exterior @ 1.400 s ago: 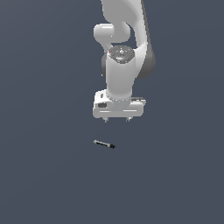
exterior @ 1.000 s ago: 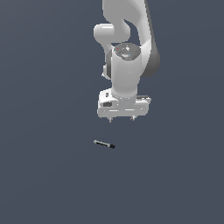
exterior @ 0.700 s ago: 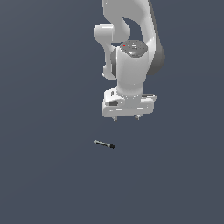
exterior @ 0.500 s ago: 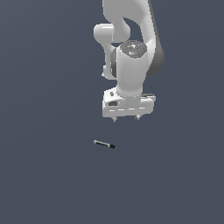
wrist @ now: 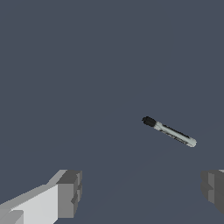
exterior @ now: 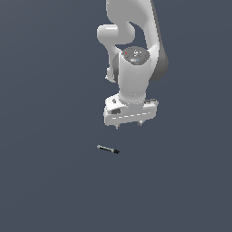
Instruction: Pick up the object and move it to a goal position.
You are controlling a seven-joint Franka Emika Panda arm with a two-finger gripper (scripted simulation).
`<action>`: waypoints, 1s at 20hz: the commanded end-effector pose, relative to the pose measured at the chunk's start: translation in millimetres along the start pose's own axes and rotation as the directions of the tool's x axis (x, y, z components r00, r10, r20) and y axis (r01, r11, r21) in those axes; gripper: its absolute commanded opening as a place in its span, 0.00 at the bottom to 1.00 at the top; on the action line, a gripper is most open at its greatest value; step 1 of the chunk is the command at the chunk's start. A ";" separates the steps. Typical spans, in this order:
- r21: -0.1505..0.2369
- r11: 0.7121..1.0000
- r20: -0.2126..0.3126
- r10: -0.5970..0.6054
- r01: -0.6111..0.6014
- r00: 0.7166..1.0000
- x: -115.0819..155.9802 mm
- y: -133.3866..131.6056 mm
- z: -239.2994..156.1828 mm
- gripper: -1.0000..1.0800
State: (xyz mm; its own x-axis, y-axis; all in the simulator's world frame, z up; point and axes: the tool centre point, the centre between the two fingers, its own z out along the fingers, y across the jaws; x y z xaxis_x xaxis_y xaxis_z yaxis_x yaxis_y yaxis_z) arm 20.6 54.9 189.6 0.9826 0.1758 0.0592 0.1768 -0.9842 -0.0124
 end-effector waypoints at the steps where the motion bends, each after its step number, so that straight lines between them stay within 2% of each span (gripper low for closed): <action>1: -0.002 0.999 0.003 -0.038 0.038 0.999 0.9 3.7 4.4 0.96; 6: -0.006 0.990 0.010 -0.140 0.140 0.990 3.3 13.1 15.7 0.96; 10: -0.007 0.971 0.018 -0.237 0.237 0.971 5.3 22.3 26.9 0.96; 15: -0.006 0.934 0.027 -0.356 0.356 0.934 7.3 33.9 41.2 0.96; 20: -0.001 0.883 0.035 -0.469 0.469 0.882 8.8 45.4 55.6 0.96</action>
State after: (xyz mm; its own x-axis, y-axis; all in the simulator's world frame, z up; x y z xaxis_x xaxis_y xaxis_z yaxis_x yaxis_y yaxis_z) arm 39.1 16.3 138.5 0.8097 0.5863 0.0255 0.5861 -0.8101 0.0175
